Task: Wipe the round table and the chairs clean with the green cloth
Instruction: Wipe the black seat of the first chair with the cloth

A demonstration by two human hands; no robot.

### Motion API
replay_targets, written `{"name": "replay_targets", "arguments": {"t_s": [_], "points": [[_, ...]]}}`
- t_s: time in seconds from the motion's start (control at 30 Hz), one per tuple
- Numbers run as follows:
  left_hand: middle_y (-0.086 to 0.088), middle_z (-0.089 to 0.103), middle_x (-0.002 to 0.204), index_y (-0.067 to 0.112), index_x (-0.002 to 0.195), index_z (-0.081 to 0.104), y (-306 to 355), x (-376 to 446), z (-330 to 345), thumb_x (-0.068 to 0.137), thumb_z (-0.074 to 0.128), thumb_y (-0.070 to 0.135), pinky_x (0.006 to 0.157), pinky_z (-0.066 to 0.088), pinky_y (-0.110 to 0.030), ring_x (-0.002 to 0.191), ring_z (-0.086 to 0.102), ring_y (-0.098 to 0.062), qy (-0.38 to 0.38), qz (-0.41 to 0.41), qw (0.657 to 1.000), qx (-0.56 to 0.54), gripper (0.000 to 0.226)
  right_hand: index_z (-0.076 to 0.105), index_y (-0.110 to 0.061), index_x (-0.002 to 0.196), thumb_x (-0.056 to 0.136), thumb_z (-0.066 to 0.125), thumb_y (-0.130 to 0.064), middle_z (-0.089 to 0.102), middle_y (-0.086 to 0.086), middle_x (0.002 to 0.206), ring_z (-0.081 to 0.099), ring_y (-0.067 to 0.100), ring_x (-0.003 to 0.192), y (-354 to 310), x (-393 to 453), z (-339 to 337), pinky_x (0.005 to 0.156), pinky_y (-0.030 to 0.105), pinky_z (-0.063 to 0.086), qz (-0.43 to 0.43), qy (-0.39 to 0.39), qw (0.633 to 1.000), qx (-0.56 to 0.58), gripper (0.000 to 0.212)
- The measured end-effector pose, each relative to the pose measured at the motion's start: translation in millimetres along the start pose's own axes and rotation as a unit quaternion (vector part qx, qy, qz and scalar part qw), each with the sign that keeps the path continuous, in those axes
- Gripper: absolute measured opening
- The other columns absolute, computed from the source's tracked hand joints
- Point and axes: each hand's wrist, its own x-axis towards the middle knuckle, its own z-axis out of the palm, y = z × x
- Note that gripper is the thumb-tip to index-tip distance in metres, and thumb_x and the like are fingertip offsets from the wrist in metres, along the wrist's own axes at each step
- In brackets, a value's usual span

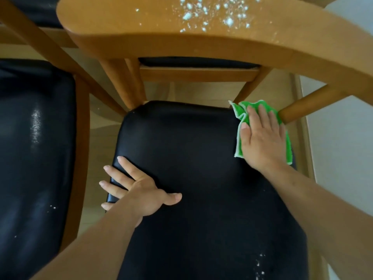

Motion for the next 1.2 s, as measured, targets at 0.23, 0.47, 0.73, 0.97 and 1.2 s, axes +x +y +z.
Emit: {"name": "replay_targets", "arguments": {"t_s": [0.23,0.47,0.73,0.97,1.2], "points": [[-0.009,-0.055,0.139,0.023,0.122,-0.055,3.0,-8.6,-1.2,0.053,0.088,0.056,0.113,0.001,-0.065,0.135,-0.038,-0.040,0.003,-0.004,1.000,-0.001,0.163,0.006,-0.027,0.154,0.101,0.013,-0.047,0.005,0.005,0.161,0.005,0.032,0.147,-42.3,-113.8,25.4,0.117,0.055,0.011,-0.053,-0.042,0.998,-0.017,0.057],[-0.006,-0.050,0.144,0.026,0.130,-0.049,1.8,-7.1,1.5,0.045,0.090,0.057,0.113,-0.002,-0.062,0.136,-0.035,-0.040,0.020,-0.003,1.000,-0.014,0.167,0.027,-0.031,0.150,0.092,0.038,-0.046,0.019,-0.001,0.158,0.031,0.029,0.141,-23.8,-199.2,34.0,0.111,0.052,0.020,-0.240,-0.098,0.966,-0.006,0.061],[-0.003,-0.048,0.146,0.029,0.133,-0.046,-4.1,0.7,7.5,0.042,0.090,0.060,0.113,-0.003,-0.057,0.137,-0.033,-0.039,0.035,0.020,0.999,-0.030,0.167,0.006,-0.038,0.152,0.098,0.012,-0.048,0.004,-0.004,0.162,0.003,0.023,0.149,49.1,-67.3,11.0,0.117,0.051,0.010,-0.061,-0.027,0.998,-0.015,0.056],[-0.005,-0.043,0.150,0.026,0.136,-0.044,-1.6,-4.3,7.1,0.044,0.089,0.059,0.114,-0.002,-0.058,0.140,-0.030,-0.039,0.047,-0.002,0.999,-0.015,0.165,0.009,-0.027,0.153,0.098,0.021,-0.047,0.008,0.007,0.161,0.011,0.034,0.147,-20.6,-193.3,37.8,0.115,0.058,0.017,0.047,-0.054,0.997,0.012,0.060],[-0.004,-0.045,0.148,0.026,0.135,-0.045,-0.5,-2.5,7.8,0.042,0.090,0.059,0.113,-0.006,-0.056,0.138,-0.032,-0.039,0.050,0.017,0.998,-0.038,0.167,0.027,-0.037,0.149,0.097,0.029,-0.044,0.017,-0.005,0.158,0.025,0.026,0.144,-0.9,-188.8,34.6,0.113,0.055,0.021,-0.128,-0.071,0.989,0.032,0.053]]}}
